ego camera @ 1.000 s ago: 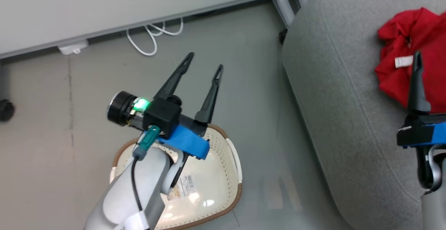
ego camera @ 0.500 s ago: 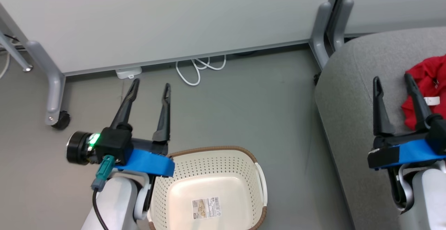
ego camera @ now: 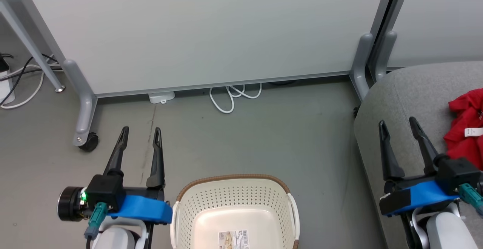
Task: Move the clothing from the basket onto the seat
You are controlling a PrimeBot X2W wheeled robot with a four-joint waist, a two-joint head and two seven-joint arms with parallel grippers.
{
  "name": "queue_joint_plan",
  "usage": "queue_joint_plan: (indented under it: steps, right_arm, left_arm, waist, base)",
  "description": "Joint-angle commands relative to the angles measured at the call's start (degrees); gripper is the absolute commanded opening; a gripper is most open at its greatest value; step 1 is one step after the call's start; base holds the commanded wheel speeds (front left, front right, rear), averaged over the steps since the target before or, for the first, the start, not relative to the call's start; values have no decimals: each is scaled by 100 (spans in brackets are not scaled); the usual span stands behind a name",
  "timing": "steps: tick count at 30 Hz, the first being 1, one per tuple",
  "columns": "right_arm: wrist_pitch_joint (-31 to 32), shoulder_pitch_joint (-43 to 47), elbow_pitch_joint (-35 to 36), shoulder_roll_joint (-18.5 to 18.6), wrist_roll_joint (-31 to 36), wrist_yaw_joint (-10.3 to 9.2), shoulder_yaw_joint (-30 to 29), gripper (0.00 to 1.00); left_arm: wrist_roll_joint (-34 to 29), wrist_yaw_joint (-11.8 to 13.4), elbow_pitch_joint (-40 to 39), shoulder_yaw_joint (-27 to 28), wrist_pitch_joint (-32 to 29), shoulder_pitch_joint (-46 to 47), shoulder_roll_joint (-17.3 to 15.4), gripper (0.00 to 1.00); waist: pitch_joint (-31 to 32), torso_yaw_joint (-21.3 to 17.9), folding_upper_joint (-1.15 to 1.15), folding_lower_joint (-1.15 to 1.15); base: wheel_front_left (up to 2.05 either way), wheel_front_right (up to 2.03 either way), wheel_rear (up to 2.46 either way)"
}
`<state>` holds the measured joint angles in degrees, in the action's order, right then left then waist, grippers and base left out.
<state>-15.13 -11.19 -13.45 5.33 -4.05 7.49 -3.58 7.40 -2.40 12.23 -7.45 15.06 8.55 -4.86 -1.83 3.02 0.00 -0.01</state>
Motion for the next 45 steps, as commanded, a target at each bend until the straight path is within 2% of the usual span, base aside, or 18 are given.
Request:
queue_joint_plan:
  steps: [1,13,23,41,42,45]
  right_arm:
    - [-1,144,-8,-30,-20,1,11,100]
    - [-1,529,-58,-139,-87,1,-72,100]
    - [-1,688,-188,-203,-120,1,-165,100]
    - [-1,631,-343,-242,-158,1,-173,100]
    - [0,611,-343,-227,-154,0,-170,0]
    - [17,653,-504,-248,-187,0,-179,0]
  left_arm:
    - [-59,-46,-16,81,17,-106,35,100]
    - [-128,-308,-29,328,17,-444,157,100]
    - [-105,-398,63,399,17,-500,194,100]
    - [-108,-352,209,395,17,-421,200,100]
    - [-108,-347,200,370,0,-467,191,0]
    - [-100,-347,349,355,-39,-563,192,0]
  waist:
    - [39,24,0,1]
    - [138,106,0,1]
    - [157,137,0,1]
    - [187,116,0,1]
    - [188,117,0,1]
    - [188,115,0,1]
  base:
    - [0,0,0]
    - [0,0,0]
    - [0,0,0]
    - [0,0,0]
    - [0,0,0]
    - [0,0,0]
